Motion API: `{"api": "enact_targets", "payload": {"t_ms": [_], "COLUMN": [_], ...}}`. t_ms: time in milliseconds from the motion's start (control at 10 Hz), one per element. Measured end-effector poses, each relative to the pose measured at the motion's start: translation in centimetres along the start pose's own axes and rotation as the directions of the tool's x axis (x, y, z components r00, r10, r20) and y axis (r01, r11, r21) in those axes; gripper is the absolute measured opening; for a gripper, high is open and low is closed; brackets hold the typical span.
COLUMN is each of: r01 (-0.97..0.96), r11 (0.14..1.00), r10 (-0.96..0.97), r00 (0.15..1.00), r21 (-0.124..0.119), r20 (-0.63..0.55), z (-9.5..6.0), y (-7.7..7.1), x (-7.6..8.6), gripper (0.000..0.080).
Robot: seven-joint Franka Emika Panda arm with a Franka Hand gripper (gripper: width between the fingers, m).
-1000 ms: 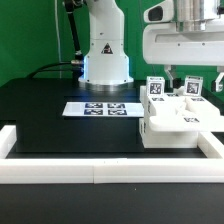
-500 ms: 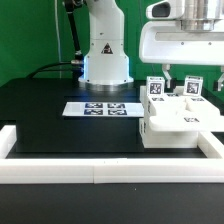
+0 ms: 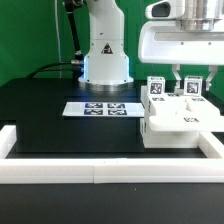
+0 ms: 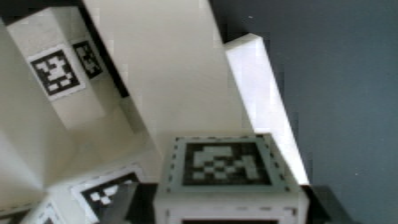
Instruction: Assemble chair
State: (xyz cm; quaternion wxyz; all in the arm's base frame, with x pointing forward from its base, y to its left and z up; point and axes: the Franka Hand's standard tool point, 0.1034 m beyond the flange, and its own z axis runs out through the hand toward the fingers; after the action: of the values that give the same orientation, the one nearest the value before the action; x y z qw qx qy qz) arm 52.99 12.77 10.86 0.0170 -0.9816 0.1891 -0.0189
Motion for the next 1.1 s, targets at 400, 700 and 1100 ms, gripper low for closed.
{"api": "enact_targets", "payload": {"t_ms": [400, 700, 1100], "r01": [-0.205, -0.406, -0.602], "r11": [0.979, 0.914, 0.799], "r10": [0.205, 0.406, 0.602], "r00": [0.979, 0.914, 0.799], "r21": [0.001, 0.000, 0.000], "r20": [0.001, 0.001, 0.002], "z": [0.04, 0.07, 0.09], "y": [-0.02, -0.05, -0.07], "x": [-0.03, -0.07, -0.10], "gripper": [0.0269, 0.0271, 0.0271]}}
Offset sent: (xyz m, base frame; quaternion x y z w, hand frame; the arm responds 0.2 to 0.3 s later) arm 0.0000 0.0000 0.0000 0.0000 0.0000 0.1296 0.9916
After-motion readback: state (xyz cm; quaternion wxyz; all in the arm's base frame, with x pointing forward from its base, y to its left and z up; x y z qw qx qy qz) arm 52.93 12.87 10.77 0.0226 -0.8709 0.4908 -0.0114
